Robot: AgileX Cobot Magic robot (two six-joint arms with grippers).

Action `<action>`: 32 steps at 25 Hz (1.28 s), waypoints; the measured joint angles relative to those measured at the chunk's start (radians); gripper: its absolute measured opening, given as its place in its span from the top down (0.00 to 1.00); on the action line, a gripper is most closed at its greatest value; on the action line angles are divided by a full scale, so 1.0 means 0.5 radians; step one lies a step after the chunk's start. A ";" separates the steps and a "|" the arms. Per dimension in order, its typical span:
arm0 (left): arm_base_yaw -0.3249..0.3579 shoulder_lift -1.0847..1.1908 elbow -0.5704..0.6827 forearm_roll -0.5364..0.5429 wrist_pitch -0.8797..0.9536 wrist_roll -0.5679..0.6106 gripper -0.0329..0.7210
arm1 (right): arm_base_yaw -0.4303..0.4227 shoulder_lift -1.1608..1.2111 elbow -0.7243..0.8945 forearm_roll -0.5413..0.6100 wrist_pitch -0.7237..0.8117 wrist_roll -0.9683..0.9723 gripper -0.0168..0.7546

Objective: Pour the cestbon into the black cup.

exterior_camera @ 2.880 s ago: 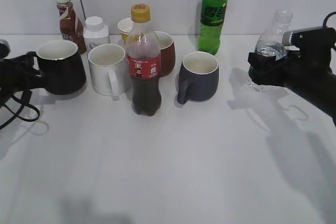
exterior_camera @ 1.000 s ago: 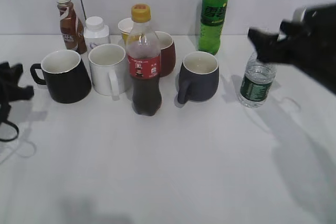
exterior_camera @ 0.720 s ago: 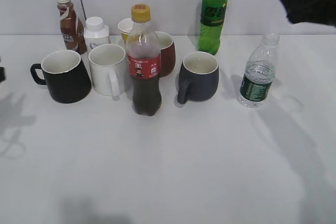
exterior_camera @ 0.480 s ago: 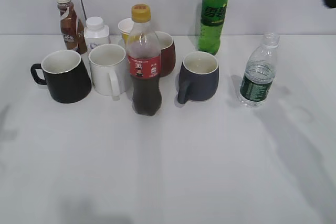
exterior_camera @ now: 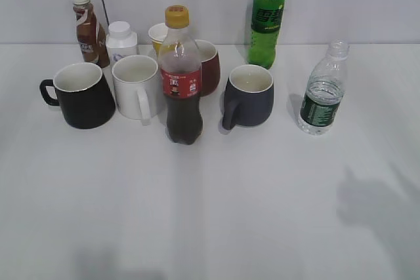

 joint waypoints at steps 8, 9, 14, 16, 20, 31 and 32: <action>0.000 -0.212 0.033 -0.131 0.651 -0.009 0.55 | 0.039 -0.620 0.077 0.264 1.096 -0.379 0.21; 0.000 -0.231 0.057 -0.133 0.646 -0.009 0.55 | 0.039 -0.662 0.124 0.270 1.128 -0.407 0.21; 0.000 -0.267 0.093 -0.135 0.629 -0.009 0.55 | 0.039 -0.773 0.264 0.389 1.033 -0.480 0.21; 0.000 -0.271 0.096 -0.135 0.622 -0.009 0.55 | 0.039 -0.769 0.292 0.432 0.989 -0.512 0.21; 0.000 -0.284 0.100 -0.135 0.620 -0.009 0.56 | 0.039 -0.766 0.300 0.445 0.962 -0.533 0.21; 0.000 -0.428 0.102 -0.146 0.620 -0.009 0.63 | -0.063 -0.781 0.302 0.453 0.945 -0.537 0.21; 0.009 -0.484 0.102 -0.146 0.620 -0.009 0.63 | -0.110 -0.812 0.302 0.453 0.945 -0.537 0.21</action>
